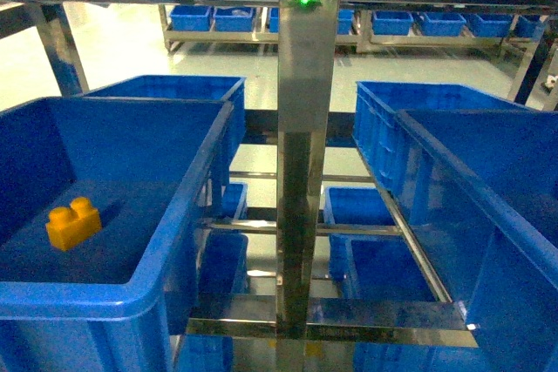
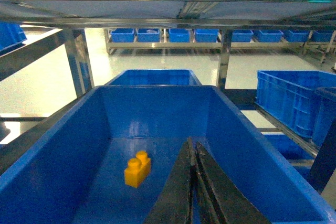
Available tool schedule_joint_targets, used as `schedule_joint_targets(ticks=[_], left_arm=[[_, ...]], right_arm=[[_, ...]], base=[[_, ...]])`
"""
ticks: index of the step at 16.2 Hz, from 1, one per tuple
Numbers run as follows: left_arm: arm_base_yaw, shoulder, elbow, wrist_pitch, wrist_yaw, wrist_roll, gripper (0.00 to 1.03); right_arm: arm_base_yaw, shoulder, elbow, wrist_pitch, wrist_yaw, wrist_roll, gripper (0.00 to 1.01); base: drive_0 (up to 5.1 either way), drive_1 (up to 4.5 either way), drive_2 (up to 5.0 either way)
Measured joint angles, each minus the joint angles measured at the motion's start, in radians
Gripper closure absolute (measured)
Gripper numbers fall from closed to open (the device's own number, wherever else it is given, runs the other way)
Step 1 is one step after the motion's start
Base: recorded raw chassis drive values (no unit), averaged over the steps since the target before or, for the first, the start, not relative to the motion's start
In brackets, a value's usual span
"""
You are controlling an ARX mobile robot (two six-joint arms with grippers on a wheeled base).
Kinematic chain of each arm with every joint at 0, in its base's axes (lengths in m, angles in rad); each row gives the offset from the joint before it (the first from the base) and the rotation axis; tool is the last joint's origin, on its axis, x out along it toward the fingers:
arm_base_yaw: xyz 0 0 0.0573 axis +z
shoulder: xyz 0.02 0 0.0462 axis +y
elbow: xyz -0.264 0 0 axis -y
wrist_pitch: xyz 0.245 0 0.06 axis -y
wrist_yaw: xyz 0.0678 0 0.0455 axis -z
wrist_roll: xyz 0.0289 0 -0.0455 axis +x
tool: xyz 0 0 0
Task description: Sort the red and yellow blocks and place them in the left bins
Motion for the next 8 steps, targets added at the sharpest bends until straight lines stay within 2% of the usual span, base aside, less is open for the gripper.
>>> schedule_joint_targets(ticks=[6,7,8], left_arm=[[0.0,-0.094,0.0,-0.093,0.001,0.0,1.01],[0.0,-0.188,0.0,-0.238,0.003,0.0,0.94],[0.0,-0.245,0.0,-0.277,-0.001,-0.001,0.85]], right_arm=[[0.0,-0.017,0.0,0.005,-0.001,0.0,0.99],[0.0,-0.018,0.0,0.005,-0.001,-0.001,0.99],[0.0,-0.018,0.0,0.005,0.0,-0.001,0.91]], base=[[0.0,0.0,0.0],[0.0,0.0,0.0],[0.0,0.0,0.0]])
